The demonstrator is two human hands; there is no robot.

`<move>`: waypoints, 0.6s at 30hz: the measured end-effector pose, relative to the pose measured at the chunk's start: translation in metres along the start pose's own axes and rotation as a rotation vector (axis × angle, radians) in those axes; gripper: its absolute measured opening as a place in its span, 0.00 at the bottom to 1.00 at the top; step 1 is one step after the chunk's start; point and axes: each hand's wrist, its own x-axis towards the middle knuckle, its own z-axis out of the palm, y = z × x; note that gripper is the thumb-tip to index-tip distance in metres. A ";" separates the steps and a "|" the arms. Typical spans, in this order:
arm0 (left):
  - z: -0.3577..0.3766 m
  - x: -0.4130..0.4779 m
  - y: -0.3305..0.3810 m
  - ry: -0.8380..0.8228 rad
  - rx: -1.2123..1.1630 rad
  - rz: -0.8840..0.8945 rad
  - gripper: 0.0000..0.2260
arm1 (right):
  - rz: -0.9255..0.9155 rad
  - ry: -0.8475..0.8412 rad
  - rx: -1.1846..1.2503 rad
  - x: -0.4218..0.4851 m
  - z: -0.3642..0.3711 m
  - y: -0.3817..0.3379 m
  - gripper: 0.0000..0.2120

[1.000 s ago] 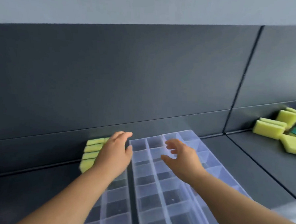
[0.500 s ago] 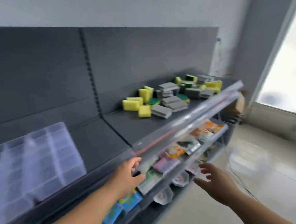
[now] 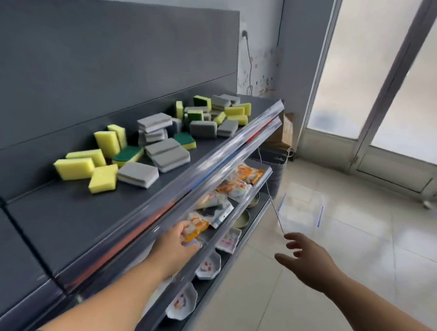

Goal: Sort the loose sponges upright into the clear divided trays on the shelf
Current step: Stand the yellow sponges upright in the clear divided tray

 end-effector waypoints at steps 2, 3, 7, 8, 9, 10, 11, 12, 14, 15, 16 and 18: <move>-0.008 0.045 0.019 0.049 -0.024 0.055 0.26 | -0.044 0.010 0.015 0.046 -0.008 -0.024 0.27; -0.014 0.069 0.029 0.064 -0.038 0.082 0.26 | -0.066 0.017 0.023 0.071 -0.012 -0.037 0.27; -0.046 0.162 0.070 0.159 -0.048 0.176 0.25 | -0.126 0.033 0.047 0.163 -0.031 -0.091 0.27; -0.054 0.184 0.079 0.187 -0.043 0.191 0.25 | -0.136 0.041 0.056 0.184 -0.036 -0.103 0.26; -0.063 0.204 0.087 0.213 -0.037 0.201 0.24 | -0.146 0.049 0.068 0.205 -0.041 -0.114 0.26; -0.070 0.224 0.095 0.236 -0.035 0.203 0.23 | -0.159 0.056 0.078 0.224 -0.045 -0.124 0.25; -0.076 0.242 0.102 0.258 -0.041 0.199 0.23 | -0.175 0.061 0.082 0.243 -0.049 -0.133 0.25; -0.082 0.258 0.109 0.283 -0.048 0.192 0.23 | -0.190 0.064 0.084 0.262 -0.053 -0.141 0.24; -0.088 0.288 0.119 0.331 -0.048 0.178 0.23 | -0.221 0.062 0.085 0.297 -0.060 -0.155 0.24; -0.090 0.302 0.123 0.354 -0.047 0.170 0.23 | -0.237 0.057 0.083 0.314 -0.063 -0.161 0.24; -0.092 0.316 0.126 0.377 -0.047 0.158 0.23 | -0.253 0.047 0.081 0.332 -0.066 -0.168 0.24; -0.095 0.342 0.132 0.428 -0.047 0.127 0.25 | -0.285 0.024 0.069 0.368 -0.071 -0.184 0.24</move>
